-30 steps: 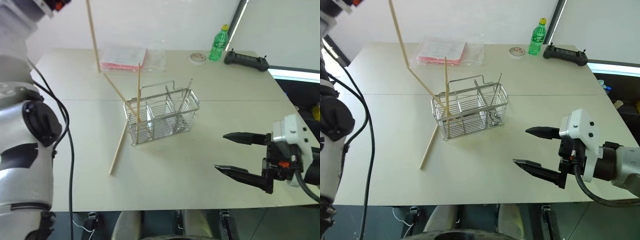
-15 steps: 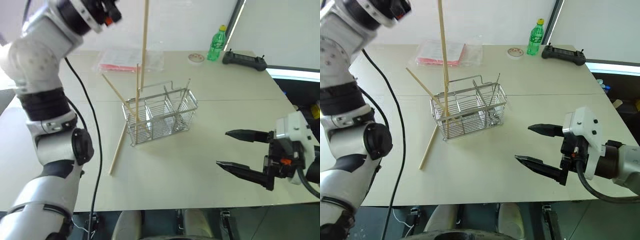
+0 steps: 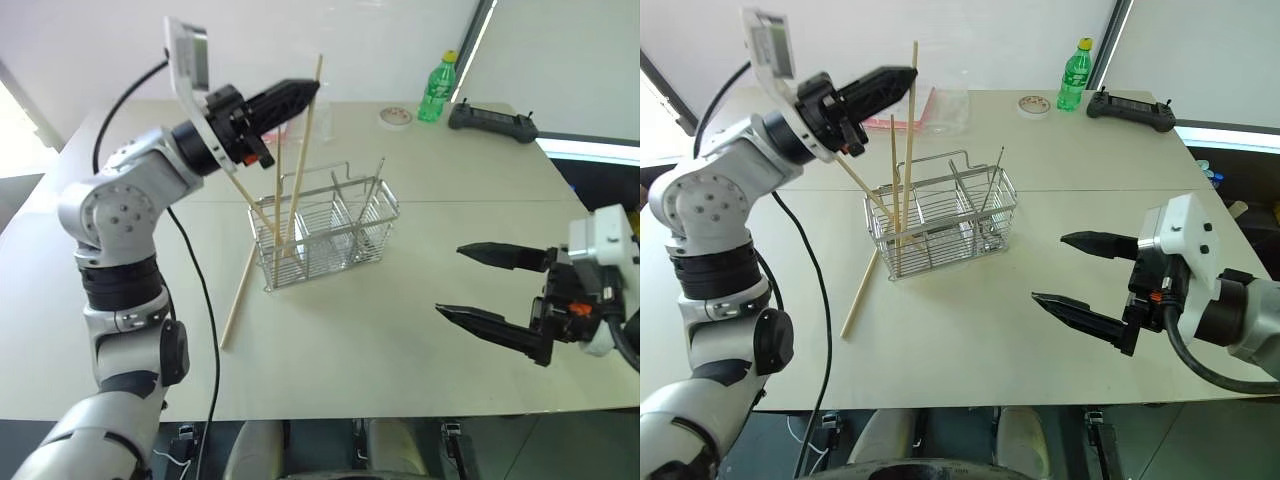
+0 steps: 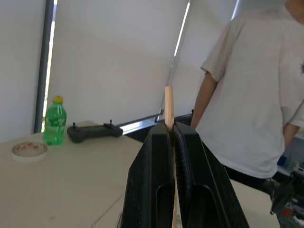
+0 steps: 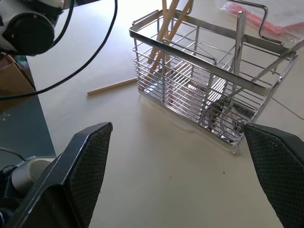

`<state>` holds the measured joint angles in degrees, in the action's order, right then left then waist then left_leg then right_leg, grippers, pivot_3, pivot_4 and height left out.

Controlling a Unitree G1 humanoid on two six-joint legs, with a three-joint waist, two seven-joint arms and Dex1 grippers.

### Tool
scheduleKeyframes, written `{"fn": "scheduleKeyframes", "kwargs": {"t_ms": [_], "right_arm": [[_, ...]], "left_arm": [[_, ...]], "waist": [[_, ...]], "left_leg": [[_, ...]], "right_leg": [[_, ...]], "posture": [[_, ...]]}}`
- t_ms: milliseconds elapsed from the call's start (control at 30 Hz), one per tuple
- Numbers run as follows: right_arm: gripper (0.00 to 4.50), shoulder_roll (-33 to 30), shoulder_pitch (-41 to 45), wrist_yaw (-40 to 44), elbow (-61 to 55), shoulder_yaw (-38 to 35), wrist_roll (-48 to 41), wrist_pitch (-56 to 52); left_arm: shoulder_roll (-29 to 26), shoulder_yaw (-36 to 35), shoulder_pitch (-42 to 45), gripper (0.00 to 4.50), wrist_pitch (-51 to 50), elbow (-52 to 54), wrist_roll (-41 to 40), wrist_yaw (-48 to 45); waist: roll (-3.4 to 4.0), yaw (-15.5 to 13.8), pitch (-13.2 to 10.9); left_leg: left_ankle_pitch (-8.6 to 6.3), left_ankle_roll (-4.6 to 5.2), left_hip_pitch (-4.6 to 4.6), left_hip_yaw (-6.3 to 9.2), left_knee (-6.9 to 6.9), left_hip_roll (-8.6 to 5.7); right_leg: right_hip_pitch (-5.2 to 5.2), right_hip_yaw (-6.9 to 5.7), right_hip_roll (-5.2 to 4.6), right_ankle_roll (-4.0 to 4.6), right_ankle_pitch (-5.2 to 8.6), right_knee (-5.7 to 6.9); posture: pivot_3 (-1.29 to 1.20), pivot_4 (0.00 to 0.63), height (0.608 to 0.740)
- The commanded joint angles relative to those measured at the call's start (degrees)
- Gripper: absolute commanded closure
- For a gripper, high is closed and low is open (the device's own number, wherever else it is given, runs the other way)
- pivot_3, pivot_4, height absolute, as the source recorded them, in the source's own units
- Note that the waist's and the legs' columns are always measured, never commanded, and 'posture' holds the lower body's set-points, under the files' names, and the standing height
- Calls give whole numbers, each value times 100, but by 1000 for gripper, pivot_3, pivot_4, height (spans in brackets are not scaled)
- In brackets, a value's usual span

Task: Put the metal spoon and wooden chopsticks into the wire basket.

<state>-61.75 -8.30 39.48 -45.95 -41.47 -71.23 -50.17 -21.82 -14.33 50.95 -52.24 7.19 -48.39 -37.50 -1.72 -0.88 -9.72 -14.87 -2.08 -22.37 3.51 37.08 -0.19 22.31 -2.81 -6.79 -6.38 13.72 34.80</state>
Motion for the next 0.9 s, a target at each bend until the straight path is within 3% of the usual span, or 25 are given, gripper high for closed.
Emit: {"fn": "scheduleKeyframes", "kwargs": {"t_ms": [33, 133, 167, 233, 433, 467, 733, 900], "right_arm": [[0, 26, 98, -47, -20, -10, -170, 125], [0, 26, 115, -56, -18, 34, -196, 134], [0, 19, 121, -57, -11, 43, -200, 138], [0, -4, 160, -48, 36, 67, -199, 147], [0, -46, 310, 4, 178, 146, -170, 155], [0, -44, 321, 16, 197, 152, -159, 159], [0, -41, 444, 123, 322, 321, -54, 172], [0, 34, 610, 89, 342, 588, -16, 232]], "left_arm": [[-96, 126, -140, 4432, 266, 290, 70, -54], [-98, 192, -252, 4432, 363, 285, 112, -9], [-85, 202, -290, 4142, 375, 290, 100, 16], [-56, 219, -384, 3420, 389, 317, 57, 40], [-48, 115, -421, 327, 415, 360, -88, 134], [-79, 47, -358, 90, 394, 344, -156, 158], [-846, -599, 953, 90, 111, -245, -776, 266], [-1958, -962, 1521, 90, 336, -1554, -401, 22]], "waist": [[2, 0, 1], [2, 0, 1], [3, 0, 2], [3, 0, 1], [3, -6, 2], [3, -6, 2], [4, 5, 0], [30, 38, 3]], "left_leg": [[0, 0, 0, -1, 0, 0], [0, 0, -1, -1, -1, 0], [0, 0, -2, -1, -1, 0], [0, 0, -3, -1, -1, 0], [0, 1, -8, -1, -4, 0], [0, 1, -9, -1, -5, 0], [-1, 1, -12, -1, -9, 0], [-1, 2, -3, -3, -14, 1]], "right_leg": [[-1, 0, 0, 1, 0, -3], [-1, 0, 0, 3, 0, -7], [-1, 0, 0, 4, -1, -9], [-1, 0, 0, 6, -2, -15], [-3, 0, 0, 9, -5, -31], [-3, -1, 0, 9, -5, -33], [-2, -3, 2, 8, -6, -39], [0, -2, 5, 6, -6, -34]], "posture": [[0, 150, 690], [0, 150, 690], [0, 150, 690], [0, 150, 690], [0, 150, 690], [0, 150, 690], [0, 150, 690], [0, 150, 690]]}}
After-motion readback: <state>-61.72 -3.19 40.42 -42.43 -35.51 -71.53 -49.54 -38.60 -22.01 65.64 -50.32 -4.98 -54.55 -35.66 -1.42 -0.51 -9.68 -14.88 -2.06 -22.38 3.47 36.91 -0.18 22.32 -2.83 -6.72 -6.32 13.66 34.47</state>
